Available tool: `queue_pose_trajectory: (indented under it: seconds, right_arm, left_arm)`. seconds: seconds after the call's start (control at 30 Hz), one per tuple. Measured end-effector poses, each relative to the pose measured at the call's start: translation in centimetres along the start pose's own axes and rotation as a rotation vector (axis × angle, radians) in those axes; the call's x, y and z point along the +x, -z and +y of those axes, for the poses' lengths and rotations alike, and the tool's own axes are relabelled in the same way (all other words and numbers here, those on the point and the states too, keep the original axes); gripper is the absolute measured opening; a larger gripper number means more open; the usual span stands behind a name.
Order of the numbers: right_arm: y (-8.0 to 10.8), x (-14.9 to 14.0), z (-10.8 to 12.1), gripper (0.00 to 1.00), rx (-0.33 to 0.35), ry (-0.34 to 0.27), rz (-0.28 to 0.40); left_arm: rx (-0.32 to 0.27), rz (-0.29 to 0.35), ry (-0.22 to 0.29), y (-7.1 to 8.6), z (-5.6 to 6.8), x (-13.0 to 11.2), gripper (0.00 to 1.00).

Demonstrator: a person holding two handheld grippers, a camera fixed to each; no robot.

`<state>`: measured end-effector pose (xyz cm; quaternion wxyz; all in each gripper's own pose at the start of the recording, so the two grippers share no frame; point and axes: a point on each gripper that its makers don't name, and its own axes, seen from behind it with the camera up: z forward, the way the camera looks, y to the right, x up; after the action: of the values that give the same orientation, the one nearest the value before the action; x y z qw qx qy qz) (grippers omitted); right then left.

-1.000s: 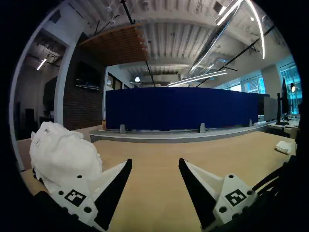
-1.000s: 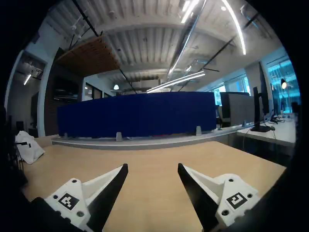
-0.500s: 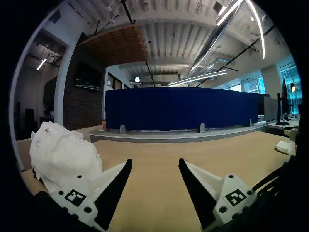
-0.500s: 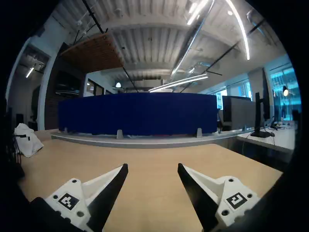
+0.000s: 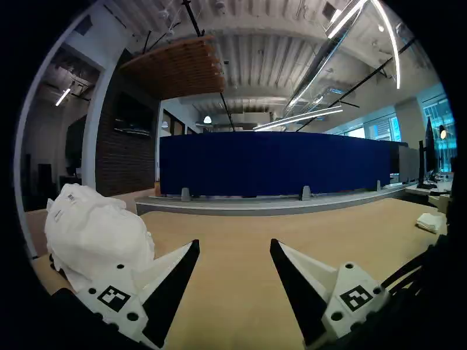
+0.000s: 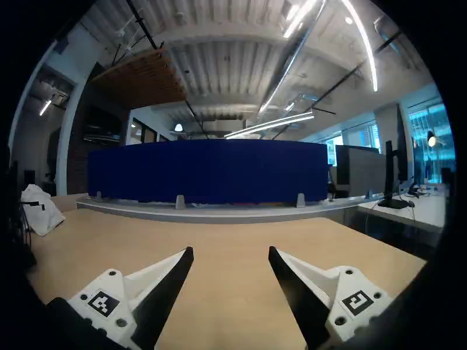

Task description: Fold towel

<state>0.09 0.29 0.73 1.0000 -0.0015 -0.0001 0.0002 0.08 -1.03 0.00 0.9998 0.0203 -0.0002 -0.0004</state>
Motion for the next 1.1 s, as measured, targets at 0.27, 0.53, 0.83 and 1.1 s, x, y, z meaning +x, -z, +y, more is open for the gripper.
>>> queue_pose_trajectory:
  seconds: [0.27,0.53,0.83,1.1]
  right_arm:
    - [0.05,-0.04,-0.02,1.0,0.0,0.0,0.0]
    - [0.08,-0.04,-0.08,1.0,0.0,0.0,0.0]
    - [0.16,-0.03,-0.1,1.0,0.0,0.0,0.0]
    - [0.24,0.01,-0.14,1.0,0.0,0.0,0.0]
  left_arm:
    - [0.0,0.0,0.0,-0.04,-0.02,0.01,0.89]
    - [0.0,0.0,0.0,-0.08,0.01,0.02,0.89]
    - [0.0,0.0,0.0,-0.07,-0.05,0.0,0.89]
    - [0.0,0.0,0.001,-0.17,-0.17,-0.13,0.89]
